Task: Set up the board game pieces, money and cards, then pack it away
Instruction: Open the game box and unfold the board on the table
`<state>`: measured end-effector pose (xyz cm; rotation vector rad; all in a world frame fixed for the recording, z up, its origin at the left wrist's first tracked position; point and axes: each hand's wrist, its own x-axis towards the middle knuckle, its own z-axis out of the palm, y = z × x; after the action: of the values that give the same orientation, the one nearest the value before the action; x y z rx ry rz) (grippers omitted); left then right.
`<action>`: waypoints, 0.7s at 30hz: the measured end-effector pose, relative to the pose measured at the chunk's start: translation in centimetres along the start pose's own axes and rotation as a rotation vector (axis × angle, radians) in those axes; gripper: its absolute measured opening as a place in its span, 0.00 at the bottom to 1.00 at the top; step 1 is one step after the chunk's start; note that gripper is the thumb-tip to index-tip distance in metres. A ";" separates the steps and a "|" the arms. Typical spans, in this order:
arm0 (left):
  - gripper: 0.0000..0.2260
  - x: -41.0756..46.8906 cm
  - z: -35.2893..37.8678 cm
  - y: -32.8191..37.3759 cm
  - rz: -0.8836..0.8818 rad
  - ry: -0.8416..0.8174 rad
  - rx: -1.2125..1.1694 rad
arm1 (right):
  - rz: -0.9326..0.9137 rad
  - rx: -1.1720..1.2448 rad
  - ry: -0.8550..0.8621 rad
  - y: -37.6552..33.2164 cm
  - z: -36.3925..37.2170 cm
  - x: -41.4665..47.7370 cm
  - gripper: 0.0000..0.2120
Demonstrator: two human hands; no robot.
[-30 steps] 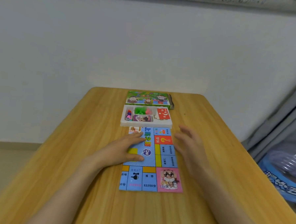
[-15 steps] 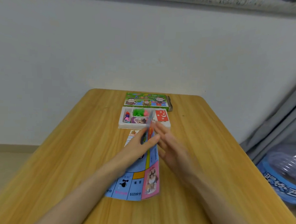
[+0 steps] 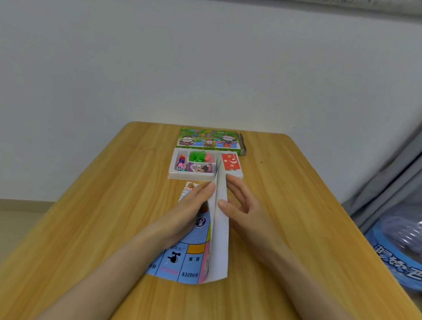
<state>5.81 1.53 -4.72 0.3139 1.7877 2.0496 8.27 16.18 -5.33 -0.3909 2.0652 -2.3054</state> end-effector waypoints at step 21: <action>0.09 -2.1 -4.3 4.6 0.070 0.286 0.239 | -0.160 -0.754 0.113 0.6 -3.1 -0.3 0.12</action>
<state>5.14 -3.68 -0.68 0.1575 2.2305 2.0110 7.84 19.13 -6.29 -0.4491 3.0018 -1.5369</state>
